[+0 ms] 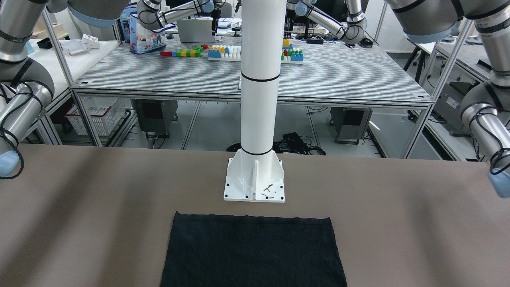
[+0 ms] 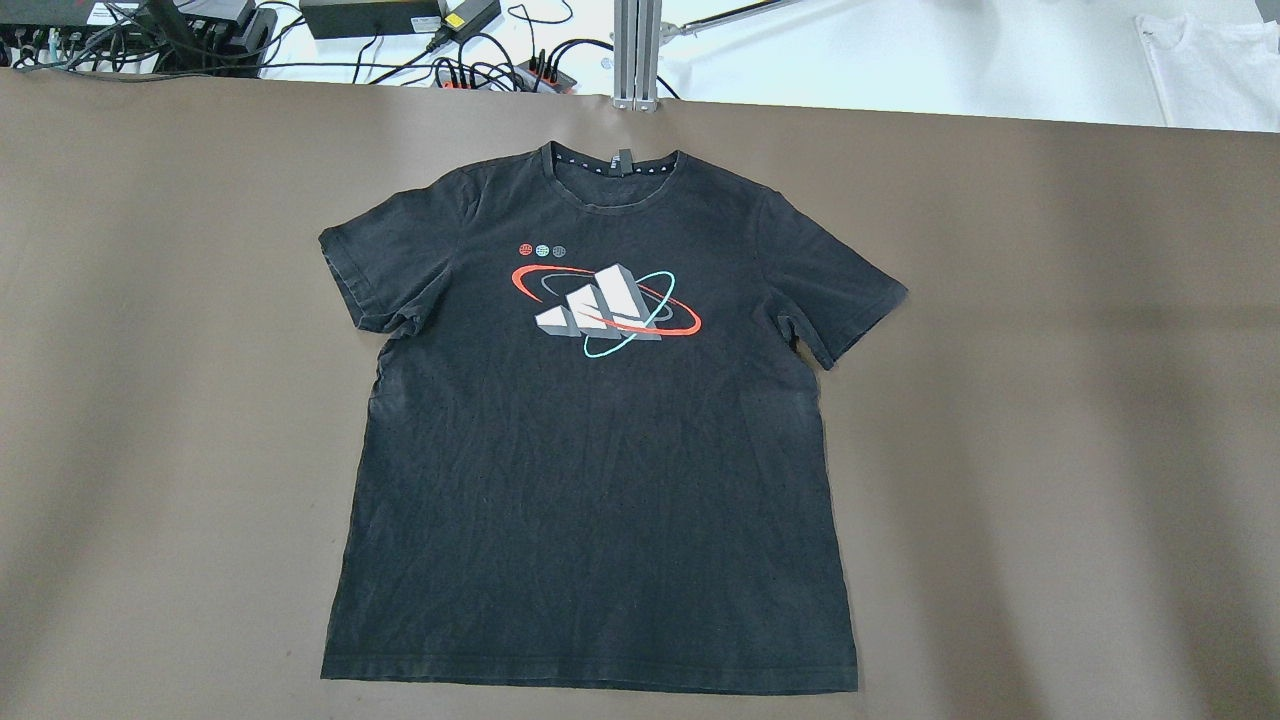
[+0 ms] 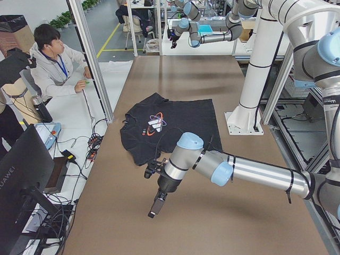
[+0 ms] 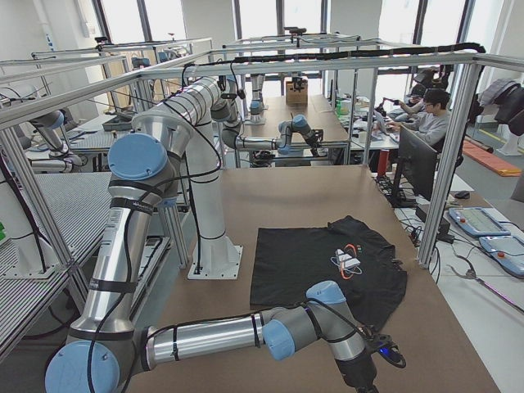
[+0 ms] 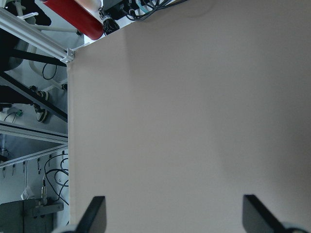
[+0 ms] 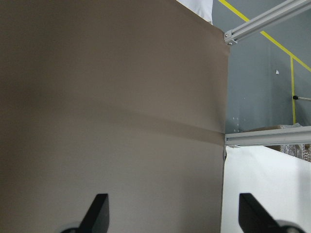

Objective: Fold clothes

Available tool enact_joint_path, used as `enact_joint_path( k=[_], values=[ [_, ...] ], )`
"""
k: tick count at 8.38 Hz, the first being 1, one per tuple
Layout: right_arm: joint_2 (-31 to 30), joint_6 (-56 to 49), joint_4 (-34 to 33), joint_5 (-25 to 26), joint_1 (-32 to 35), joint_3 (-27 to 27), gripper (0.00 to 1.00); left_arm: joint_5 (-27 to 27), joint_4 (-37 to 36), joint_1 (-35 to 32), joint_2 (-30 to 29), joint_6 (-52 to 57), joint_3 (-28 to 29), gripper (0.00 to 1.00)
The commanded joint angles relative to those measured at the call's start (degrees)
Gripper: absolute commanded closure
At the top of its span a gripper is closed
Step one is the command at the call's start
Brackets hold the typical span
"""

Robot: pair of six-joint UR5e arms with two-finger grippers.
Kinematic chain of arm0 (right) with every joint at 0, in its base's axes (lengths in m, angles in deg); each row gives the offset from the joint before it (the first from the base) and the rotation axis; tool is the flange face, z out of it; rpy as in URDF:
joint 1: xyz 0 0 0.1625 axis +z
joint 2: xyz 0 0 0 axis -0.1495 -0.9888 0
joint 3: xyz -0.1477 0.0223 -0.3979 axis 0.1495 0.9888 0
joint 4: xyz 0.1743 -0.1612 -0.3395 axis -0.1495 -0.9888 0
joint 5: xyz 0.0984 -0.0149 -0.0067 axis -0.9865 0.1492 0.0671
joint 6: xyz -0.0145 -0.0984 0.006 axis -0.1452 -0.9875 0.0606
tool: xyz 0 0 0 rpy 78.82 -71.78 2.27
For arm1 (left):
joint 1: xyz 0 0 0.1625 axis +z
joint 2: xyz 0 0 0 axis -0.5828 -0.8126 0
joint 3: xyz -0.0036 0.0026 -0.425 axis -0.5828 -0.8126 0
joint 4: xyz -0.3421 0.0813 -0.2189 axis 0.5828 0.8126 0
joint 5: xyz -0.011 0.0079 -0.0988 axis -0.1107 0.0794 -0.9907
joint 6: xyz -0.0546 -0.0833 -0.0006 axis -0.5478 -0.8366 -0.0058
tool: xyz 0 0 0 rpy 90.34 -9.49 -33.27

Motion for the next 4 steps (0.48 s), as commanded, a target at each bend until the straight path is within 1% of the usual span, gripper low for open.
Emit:
enact_joint_path(
  k=[1, 2, 3, 4],
  values=[
    [0.1, 0.5, 0.2, -1.3, -3.1, -0.1, 0.06, -1.7, 2.0, 1.8, -1.2, 0.0, 0.5, 0.00],
    [0.7, 2.5, 0.2, -1.2, -3.5, 0.0, 0.06, -4.2, 2.2, 2.1, -2.7, -0.5, 2.1, 0.00],
    [2.8, 4.0, 0.0, -1.4, -3.9, 0.1, 0.07, -5.7, 2.5, 2.8, -4.2, -0.2, 4.1, 0.00],
    [6.8, 4.1, -0.3, -1.1, -9.3, 1.1, 0.07, -5.3, 2.3, 8.1, -9.3, 0.5, 8.2, 0.00]
  ],
)
